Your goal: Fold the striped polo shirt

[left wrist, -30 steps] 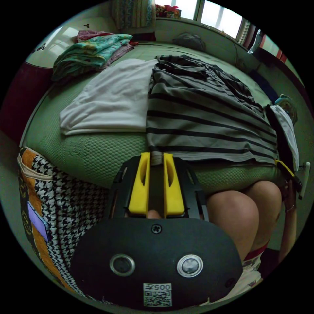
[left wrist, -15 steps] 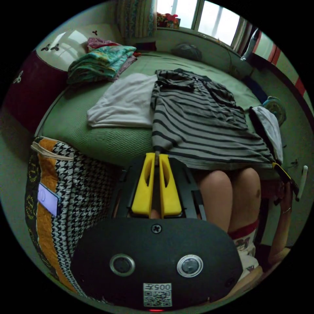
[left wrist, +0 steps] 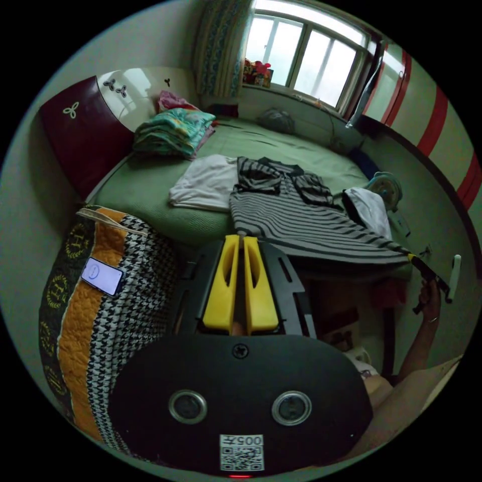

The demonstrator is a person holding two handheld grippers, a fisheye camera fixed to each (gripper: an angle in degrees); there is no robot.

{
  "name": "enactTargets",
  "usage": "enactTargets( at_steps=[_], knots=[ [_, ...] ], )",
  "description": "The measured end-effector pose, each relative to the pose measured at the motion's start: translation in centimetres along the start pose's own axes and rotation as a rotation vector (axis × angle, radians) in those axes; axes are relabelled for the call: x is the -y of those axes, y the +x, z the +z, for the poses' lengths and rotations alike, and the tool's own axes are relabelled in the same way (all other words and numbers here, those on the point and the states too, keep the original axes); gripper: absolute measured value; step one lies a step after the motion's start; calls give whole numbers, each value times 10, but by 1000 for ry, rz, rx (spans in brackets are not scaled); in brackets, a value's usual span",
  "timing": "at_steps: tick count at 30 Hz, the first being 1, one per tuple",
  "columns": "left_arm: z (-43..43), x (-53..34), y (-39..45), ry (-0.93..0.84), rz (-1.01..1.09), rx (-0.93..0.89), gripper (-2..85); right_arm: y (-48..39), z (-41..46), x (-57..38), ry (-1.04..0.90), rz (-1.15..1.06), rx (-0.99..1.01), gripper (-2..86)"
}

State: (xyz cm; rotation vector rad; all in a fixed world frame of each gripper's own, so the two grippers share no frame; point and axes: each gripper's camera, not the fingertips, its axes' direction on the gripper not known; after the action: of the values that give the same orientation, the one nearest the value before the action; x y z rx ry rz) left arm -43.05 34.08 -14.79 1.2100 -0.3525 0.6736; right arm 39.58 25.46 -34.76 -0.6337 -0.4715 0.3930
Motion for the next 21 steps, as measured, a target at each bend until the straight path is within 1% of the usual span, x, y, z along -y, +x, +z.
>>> enactTargets(
  at_steps=[3, 6, 10, 13, 17, 21],
  knots=[
    [-39, -7, 7, 39, 31, 2, 3, -2, -32, -6, 20, -9, -53, -13],
    [-70, -10, 14, 72, 72, 18, 3, 0, -59, -8, 69, -5, -13, -12],
    [-94, -7, 14, 119, 50, -7, 3, 6, -77, -7, 119, 11, 7, -13],
    [-92, 0, 13, 115, 37, -44, 3, 11, -70, -1, 100, 34, -1, -13],
    [-72, 14, 15, 60, 12, -33, 3, 15, -50, 8, 50, 55, 1, -13],
    [-60, 31, 19, 46, 19, -50, 4, 20, -37, 24, 36, 78, 13, -13]
  ],
)
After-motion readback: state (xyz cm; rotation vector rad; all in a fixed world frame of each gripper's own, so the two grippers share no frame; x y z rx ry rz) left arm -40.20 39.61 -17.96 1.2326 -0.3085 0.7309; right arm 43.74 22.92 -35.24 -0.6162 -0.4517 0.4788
